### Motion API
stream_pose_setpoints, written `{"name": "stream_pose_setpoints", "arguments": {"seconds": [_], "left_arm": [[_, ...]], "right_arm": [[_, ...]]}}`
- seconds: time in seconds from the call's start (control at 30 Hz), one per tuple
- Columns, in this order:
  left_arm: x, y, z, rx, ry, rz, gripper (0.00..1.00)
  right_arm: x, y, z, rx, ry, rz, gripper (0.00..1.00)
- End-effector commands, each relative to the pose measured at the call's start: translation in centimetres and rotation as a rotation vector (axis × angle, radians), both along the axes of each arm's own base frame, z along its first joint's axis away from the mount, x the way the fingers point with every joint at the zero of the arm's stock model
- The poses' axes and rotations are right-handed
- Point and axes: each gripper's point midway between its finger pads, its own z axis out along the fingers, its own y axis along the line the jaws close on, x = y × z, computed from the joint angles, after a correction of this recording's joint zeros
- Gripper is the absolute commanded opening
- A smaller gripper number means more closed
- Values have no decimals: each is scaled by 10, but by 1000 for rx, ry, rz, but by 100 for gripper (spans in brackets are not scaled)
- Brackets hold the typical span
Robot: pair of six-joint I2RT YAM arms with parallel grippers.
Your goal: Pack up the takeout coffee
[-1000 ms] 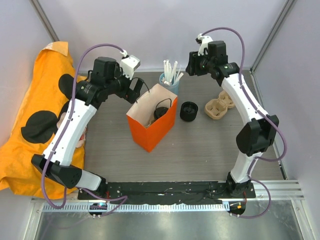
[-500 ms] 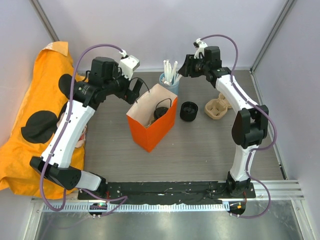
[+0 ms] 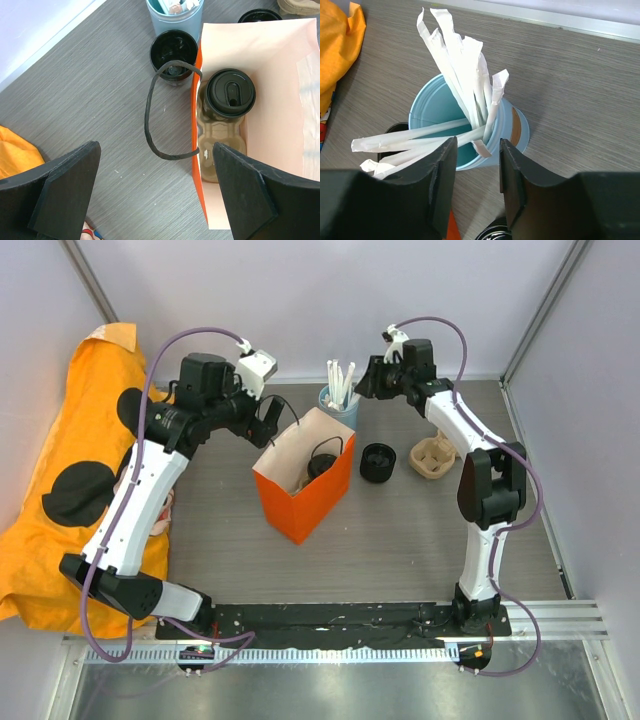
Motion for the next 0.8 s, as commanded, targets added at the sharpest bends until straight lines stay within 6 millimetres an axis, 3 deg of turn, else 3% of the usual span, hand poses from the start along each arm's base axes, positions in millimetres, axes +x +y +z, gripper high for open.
{"name": "stream_pose_setpoints", "arguments": {"seconds": [0.0, 0.4, 0.5, 0.77], "left_arm": [[-2, 0, 21, -36, -44, -10, 100], [-2, -1, 20, -40, -38, -12, 100], [-3, 0, 21, -40, -40, -14, 100], [-3, 0, 24, -42, -48, -15, 100]], "right_arm": [[9, 5, 20, 32, -80, 21, 37], [10, 5, 21, 38, -86, 29, 1], [5, 7, 35, 48, -102, 45, 1], [-18, -2, 105, 56, -185, 54, 1]]}}
